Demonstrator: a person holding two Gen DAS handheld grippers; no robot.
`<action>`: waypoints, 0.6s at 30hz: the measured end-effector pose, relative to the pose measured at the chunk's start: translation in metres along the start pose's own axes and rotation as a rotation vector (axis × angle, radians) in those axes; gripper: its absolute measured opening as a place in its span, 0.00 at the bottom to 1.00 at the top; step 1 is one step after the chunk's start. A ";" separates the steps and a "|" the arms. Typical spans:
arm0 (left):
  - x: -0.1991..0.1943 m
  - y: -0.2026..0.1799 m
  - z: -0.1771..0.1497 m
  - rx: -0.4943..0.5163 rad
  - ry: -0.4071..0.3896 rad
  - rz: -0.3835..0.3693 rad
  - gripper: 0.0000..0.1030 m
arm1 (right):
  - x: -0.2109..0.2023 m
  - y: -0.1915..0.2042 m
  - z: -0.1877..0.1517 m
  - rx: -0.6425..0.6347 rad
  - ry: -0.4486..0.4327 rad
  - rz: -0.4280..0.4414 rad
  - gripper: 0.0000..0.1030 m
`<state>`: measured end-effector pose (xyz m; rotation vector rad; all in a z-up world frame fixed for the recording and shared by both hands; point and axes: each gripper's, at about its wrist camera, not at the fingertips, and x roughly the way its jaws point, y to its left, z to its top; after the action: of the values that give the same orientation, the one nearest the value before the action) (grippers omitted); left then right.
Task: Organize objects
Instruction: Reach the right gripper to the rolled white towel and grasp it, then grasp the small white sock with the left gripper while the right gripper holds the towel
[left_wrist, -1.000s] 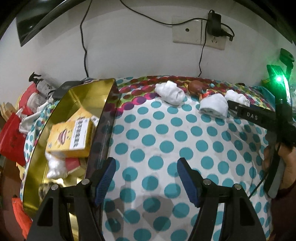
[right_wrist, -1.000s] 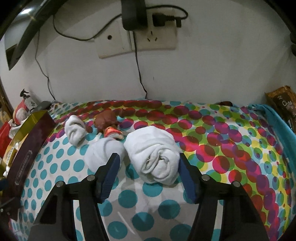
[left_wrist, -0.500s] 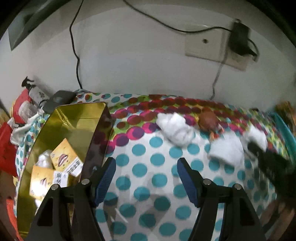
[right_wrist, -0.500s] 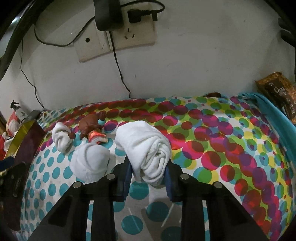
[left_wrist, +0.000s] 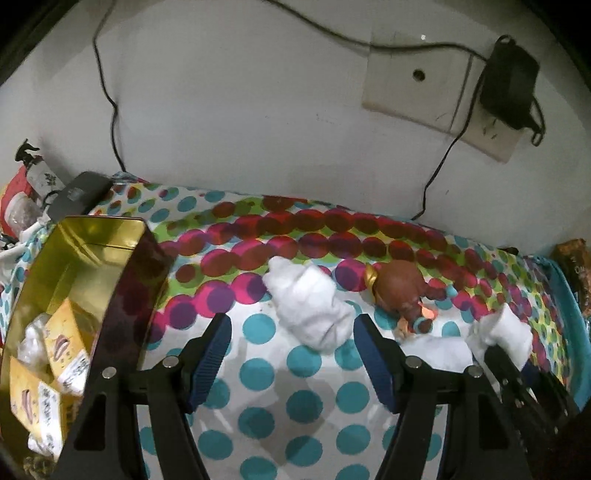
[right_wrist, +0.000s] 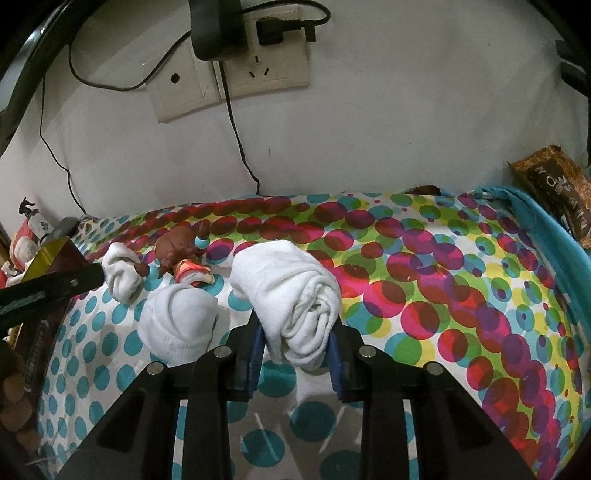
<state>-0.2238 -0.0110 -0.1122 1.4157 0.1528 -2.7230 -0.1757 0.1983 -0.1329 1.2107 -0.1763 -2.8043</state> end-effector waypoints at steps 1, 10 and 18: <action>0.003 0.001 0.001 -0.014 0.007 -0.001 0.69 | 0.000 0.000 0.001 0.004 0.000 0.002 0.27; 0.020 -0.001 0.010 -0.028 -0.006 -0.006 0.69 | 0.000 0.002 0.008 0.003 0.008 0.005 0.28; 0.023 -0.008 0.013 0.023 -0.014 -0.024 0.27 | 0.001 0.002 0.005 0.003 0.008 0.006 0.28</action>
<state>-0.2484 -0.0046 -0.1231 1.4096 0.1390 -2.7620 -0.1804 0.1967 -0.1299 1.2194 -0.1832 -2.7949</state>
